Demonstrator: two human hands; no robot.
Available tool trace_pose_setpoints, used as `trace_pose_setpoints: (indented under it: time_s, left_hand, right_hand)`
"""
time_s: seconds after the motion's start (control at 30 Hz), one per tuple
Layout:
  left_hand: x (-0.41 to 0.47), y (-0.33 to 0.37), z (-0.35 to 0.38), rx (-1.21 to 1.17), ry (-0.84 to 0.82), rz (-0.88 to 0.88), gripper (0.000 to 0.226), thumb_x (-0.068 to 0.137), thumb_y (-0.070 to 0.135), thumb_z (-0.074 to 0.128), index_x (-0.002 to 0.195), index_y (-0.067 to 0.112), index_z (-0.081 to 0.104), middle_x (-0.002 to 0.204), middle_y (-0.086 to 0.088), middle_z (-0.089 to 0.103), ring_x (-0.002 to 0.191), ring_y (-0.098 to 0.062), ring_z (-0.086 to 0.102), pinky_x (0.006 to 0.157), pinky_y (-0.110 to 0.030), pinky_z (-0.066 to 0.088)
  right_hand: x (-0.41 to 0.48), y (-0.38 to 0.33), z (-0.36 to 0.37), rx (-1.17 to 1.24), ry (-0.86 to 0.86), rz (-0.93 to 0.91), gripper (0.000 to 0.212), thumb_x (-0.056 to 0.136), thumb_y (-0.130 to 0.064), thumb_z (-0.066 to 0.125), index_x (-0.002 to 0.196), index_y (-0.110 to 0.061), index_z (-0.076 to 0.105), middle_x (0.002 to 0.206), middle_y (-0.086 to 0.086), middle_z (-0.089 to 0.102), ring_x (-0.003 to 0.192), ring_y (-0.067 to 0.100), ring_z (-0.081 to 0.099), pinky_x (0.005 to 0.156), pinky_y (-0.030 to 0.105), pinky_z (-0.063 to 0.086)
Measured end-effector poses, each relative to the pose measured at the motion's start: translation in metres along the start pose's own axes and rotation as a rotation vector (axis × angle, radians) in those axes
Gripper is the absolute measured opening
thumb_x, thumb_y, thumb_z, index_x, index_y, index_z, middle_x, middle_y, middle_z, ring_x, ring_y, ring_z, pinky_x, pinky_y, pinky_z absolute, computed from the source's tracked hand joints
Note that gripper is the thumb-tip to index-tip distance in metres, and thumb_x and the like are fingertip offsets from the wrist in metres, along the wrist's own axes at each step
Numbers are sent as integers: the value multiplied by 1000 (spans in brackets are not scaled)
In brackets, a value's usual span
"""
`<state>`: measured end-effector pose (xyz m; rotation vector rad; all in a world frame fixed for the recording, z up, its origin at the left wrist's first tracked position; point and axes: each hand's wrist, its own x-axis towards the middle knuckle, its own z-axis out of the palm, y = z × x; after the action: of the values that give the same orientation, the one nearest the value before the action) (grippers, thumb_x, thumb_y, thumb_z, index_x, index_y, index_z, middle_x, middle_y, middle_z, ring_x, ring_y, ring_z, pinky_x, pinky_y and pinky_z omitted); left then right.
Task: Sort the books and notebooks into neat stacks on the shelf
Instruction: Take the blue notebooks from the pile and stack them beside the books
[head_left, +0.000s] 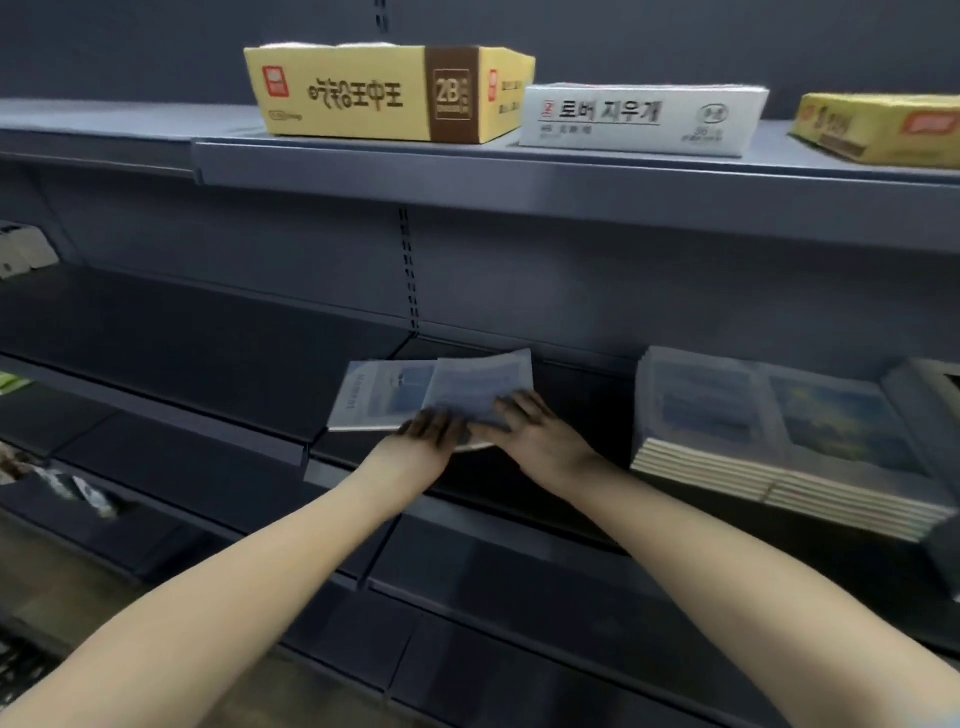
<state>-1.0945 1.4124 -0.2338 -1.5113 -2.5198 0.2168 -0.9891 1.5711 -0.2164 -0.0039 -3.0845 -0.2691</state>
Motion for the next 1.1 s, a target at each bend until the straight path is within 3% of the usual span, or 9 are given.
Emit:
trace_pose_setpoints:
  time_s: [0.07,0.1,0.23,0.43,0.5,0.57,0.63,0.8,1.1]
  left_hand:
    - [10,14,-7,76,-28,60,46,72,2,58,117,-6,62,110,-28,64,96,-42,66,54,-41,56]
    - [17,26,-14,101,-7,89,55,64,-1,69,118,-5,62,110,-28,65,94,-41,67,51,-40,55]
    - [55,95,-40,116,73,167,64,94,-4,40,149,1,7,154,-23,15,141,-39,20,97,-42,45]
    - [89,206,-54,80,44,293,58,98,4,33,149,6,5,151,-21,17,141,-37,17,95,-42,44]
    - [98,234,-59,21,48,323,56,98,8,35,148,7,11,148,-20,24,137,-34,27,98,-40,41]
    - [109,257,-62,-60,77,348,50,99,12,34,146,7,18,143,-19,33,128,-33,40,98,-38,42]
    - [117,272,-66,-107,71,368,47,100,13,35,144,6,23,139,-19,38,124,-33,43,98,-40,43]
    - [137,291,-70,-169,65,468,43,99,16,36,142,11,32,143,-16,37,131,-31,35,105,-38,37]
    - [146,338,-81,-154,-13,389,56,96,0,34,149,4,14,148,-31,18,139,-47,12,109,-46,31]
  right_hand:
    - [-21,18,-5,-34,58,14,54,95,-14,21,147,-23,30,155,22,14,142,41,10,117,45,7]
    - [-32,27,-8,-47,91,44,55,91,-14,20,142,-20,40,149,27,26,138,46,22,114,50,17]
    - [-92,75,-7,-37,118,226,56,79,4,42,129,-17,58,125,29,55,117,50,50,95,56,43]
    - [-184,133,15,-110,56,443,54,73,-11,29,106,-16,71,102,13,69,93,33,68,70,38,57]
    - [-207,142,12,-99,11,534,49,84,-12,33,125,-17,60,125,13,59,115,33,58,92,45,49]
    - [-228,153,18,-78,-77,637,50,97,-11,32,146,-14,29,151,10,31,140,29,27,115,47,17]
    - [-247,162,18,-58,-127,747,51,99,-12,29,149,-11,16,154,11,22,145,28,12,117,46,0]
    - [-271,182,11,6,-42,855,43,103,-19,24,143,-11,35,154,6,26,145,23,11,116,42,-7]
    - [-268,193,14,-196,-351,950,55,100,-20,29,150,-5,13,156,14,14,144,37,-8,113,62,-2]
